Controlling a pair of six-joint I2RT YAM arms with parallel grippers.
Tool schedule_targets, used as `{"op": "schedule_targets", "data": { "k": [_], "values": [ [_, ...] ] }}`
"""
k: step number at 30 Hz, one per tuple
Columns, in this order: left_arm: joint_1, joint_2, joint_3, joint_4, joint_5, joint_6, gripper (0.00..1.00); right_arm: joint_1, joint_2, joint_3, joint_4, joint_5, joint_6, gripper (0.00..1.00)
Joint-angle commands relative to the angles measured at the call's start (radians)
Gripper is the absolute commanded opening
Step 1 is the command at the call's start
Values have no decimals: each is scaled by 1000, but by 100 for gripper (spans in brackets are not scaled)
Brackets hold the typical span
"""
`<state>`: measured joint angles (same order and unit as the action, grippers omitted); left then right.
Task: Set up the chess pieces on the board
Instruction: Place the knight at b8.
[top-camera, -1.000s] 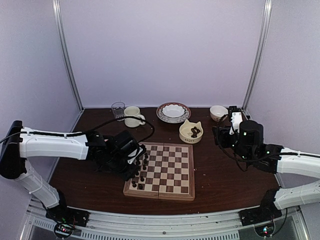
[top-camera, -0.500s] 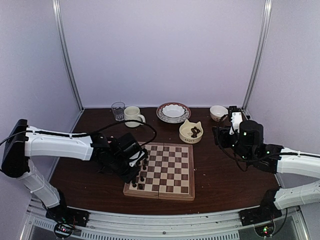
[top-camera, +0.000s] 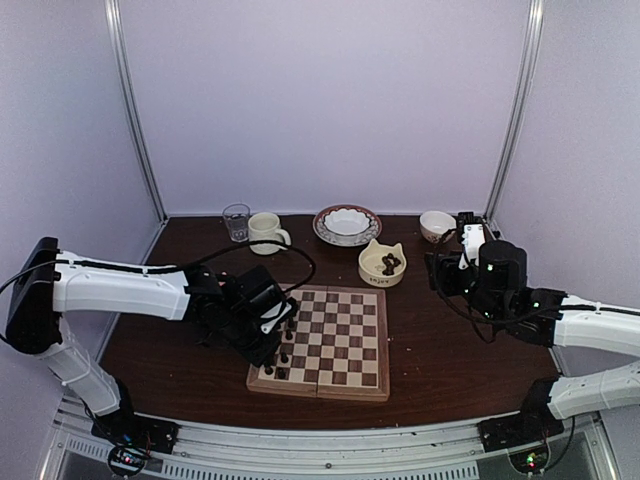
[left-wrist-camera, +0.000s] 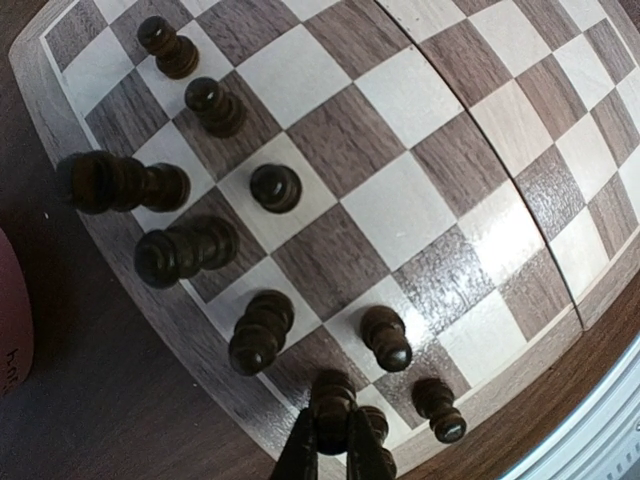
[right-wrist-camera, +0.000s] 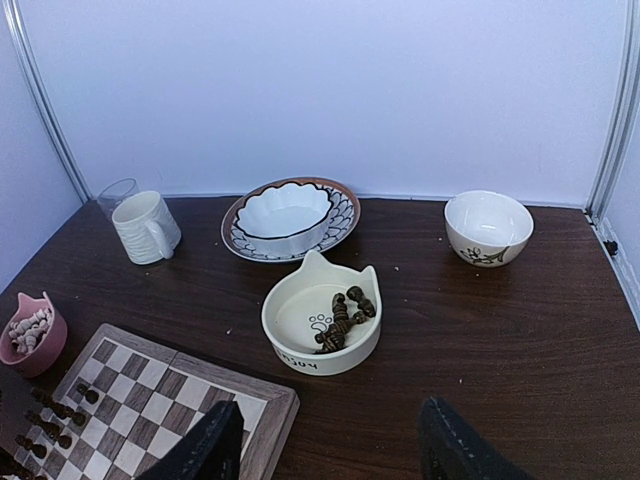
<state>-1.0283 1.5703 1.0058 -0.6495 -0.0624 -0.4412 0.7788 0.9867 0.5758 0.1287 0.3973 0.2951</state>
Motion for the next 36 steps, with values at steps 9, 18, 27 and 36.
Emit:
{"op": "schedule_targets", "data": {
  "k": [9,18,27,36],
  "values": [
    [5,16,27,33,-2,-11,2,-3,-13,-10,14,-5,-5,63],
    [4,25,30,33,-14,-7,4,-4,-10,-11,15,-5,-6,63],
    [5,32,34,30,-31,-9,4,-4,-12,-11,14,-7,-7,63],
    [4,34,39,27,-40,-11,5,-4,-11,-9,12,-9,-6,63]
  ]
}}
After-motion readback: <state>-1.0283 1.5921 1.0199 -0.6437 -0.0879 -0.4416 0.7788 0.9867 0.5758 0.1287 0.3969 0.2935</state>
